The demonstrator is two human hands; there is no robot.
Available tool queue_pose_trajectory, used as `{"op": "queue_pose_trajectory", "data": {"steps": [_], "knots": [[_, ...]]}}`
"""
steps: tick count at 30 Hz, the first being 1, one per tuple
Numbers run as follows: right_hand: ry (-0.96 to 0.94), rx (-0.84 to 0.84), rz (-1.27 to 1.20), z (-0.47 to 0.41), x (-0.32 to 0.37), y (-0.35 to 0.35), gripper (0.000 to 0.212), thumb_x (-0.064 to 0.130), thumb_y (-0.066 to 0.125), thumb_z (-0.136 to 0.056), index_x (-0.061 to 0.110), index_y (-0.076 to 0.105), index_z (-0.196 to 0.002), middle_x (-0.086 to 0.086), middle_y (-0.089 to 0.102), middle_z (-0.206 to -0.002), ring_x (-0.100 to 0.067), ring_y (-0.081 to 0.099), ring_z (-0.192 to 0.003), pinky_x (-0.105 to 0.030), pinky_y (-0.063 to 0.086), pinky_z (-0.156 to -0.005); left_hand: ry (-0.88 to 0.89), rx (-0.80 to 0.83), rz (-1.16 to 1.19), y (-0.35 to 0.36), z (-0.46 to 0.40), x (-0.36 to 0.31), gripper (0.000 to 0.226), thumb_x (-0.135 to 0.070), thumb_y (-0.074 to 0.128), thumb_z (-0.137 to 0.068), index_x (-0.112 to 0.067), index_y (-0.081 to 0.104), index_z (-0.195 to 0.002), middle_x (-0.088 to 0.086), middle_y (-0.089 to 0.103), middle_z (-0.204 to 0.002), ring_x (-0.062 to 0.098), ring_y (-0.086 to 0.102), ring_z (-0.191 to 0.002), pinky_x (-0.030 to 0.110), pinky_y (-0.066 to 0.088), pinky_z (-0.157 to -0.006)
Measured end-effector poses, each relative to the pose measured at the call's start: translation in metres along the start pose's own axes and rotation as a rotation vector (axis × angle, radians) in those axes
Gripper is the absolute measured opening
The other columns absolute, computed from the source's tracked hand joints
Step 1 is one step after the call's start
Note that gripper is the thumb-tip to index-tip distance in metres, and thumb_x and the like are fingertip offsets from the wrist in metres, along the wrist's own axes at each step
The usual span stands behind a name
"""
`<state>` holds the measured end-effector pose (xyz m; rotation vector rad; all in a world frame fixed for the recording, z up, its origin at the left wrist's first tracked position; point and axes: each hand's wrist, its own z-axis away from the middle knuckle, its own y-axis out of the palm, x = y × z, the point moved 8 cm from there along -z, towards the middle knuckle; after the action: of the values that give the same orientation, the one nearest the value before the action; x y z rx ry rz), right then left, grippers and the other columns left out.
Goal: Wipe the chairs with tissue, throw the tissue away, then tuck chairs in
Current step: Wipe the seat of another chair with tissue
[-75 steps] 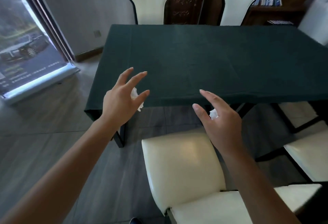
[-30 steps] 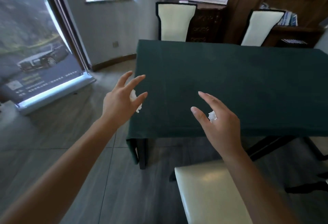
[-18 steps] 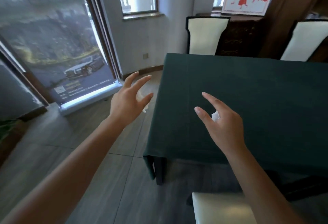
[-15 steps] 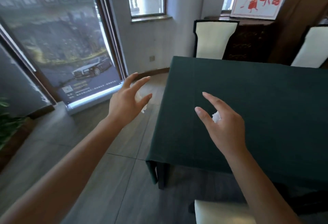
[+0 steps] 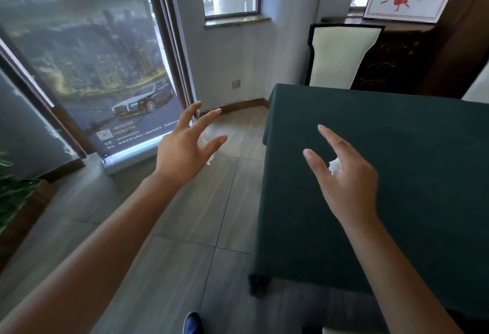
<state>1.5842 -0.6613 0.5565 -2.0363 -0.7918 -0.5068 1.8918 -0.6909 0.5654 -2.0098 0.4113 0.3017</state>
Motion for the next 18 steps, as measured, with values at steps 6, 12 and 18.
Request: {"op": "queue_pose_trajectory", "data": {"steps": [6,12,18], "knots": [[0.034,-0.021,0.055,-0.03,0.045,0.064,0.052,0.052,0.061,-0.097,0.03,0.056,-0.144,0.005,0.068,-0.133,-0.011,0.069,-0.099,-0.015,0.049,-0.08,0.031,0.031,0.099,0.003,-0.061,0.078,0.058,-0.055,0.061,-0.093,-0.038,0.05,-0.148,-0.006,0.03,-0.165,0.026,0.061,-0.122,0.043,0.052,-0.09],[0.112,-0.051,0.117,-0.053,0.061,0.102,0.051,0.054,0.06,-0.097,0.034,0.056,-0.144,0.01,0.065,-0.136,-0.016,0.069,-0.102,-0.013,0.047,-0.079,0.12,0.048,0.186,0.017,-0.113,0.114,0.058,-0.052,0.064,-0.092,-0.034,0.053,-0.146,-0.003,0.036,-0.162,0.024,0.058,-0.127,0.048,0.055,-0.092],[0.201,-0.127,0.129,-0.093,0.042,0.13,0.051,0.055,0.059,-0.097,0.034,0.055,-0.144,0.004,0.071,-0.124,-0.013,0.063,-0.091,-0.032,0.058,-0.085,0.206,0.115,0.187,0.057,-0.185,0.121,0.06,-0.053,0.061,-0.094,-0.034,0.048,-0.15,-0.001,0.031,-0.164,0.027,0.051,-0.136,0.045,0.05,-0.1]]}}
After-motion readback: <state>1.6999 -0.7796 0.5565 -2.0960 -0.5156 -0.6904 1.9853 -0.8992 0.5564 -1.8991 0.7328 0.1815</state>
